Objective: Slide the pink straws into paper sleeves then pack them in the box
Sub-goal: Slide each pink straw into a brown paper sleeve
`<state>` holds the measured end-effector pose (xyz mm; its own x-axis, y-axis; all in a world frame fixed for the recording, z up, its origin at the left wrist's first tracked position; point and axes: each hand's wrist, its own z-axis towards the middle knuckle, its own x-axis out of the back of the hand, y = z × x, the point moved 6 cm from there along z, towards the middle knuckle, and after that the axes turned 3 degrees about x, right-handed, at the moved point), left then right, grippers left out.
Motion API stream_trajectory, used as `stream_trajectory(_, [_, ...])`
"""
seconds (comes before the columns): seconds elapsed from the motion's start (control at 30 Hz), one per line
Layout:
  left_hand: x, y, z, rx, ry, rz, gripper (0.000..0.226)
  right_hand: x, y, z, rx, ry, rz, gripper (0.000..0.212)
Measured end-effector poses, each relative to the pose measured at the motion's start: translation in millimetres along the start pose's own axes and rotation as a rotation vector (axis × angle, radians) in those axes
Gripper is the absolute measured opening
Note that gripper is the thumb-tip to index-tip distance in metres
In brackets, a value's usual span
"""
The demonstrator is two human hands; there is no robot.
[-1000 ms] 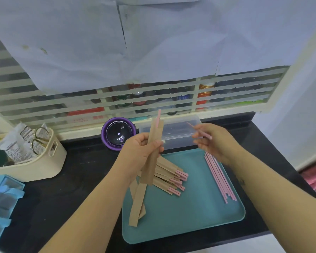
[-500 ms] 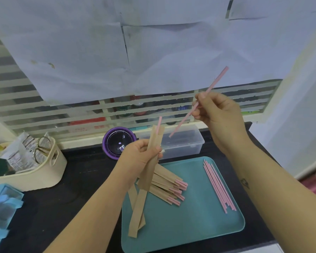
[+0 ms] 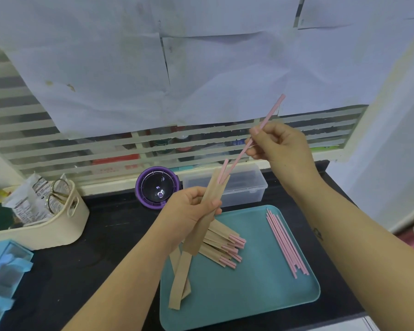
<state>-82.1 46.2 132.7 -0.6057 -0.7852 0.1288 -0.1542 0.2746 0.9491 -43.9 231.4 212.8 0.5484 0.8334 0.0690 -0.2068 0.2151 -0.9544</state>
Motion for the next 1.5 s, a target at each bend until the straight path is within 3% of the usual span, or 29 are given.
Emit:
stream_trajectory(0.2, [-9,1,-5,-0.003,-0.055,-0.004,0.026,-3,6,2,-0.077,-0.082,-0.032,0.013])
stream_trajectory(0.37, [-13,2,-5,0.0,-0.087,-0.057,0.03,-7,10,-5,-0.035,-0.11,-0.182,0.074])
stream_trajectory(0.43, [-14,1,-5,0.009,-0.091,-0.079,0.031,-8,9,-6,-0.007,-0.142,-0.241,0.083])
stream_trajectory(0.63, [-14,-2,-5,0.019,-0.064,-0.151,0.033,-12,7,-10,0.056,-0.196,-0.279,0.067])
stream_trajectory(0.97, [-6,-7,4,0.026,-0.008,-0.217,0.018,-30,31,-29,0.091,-0.367,-0.434,0.064])
stream_trajectory(1.17, [-3,-18,6,0.033,-0.008,-0.165,0.029,-31,42,-30,0.071,-0.436,-0.499,0.051])
stream_trajectory(1.3, [0,-24,12,0.004,0.015,0.161,0.011,-22,50,-19,-0.015,-0.45,-0.47,0.02])
stream_trajectory(1.37, [3,-26,18,-0.04,0.011,0.364,0.012,-22,60,-17,-0.095,-0.491,-0.429,0.007])
stream_trajectory(1.5, [12,-39,31,-0.087,0.083,0.627,0.022,-26,95,-26,-0.236,-0.571,-0.407,0.003])
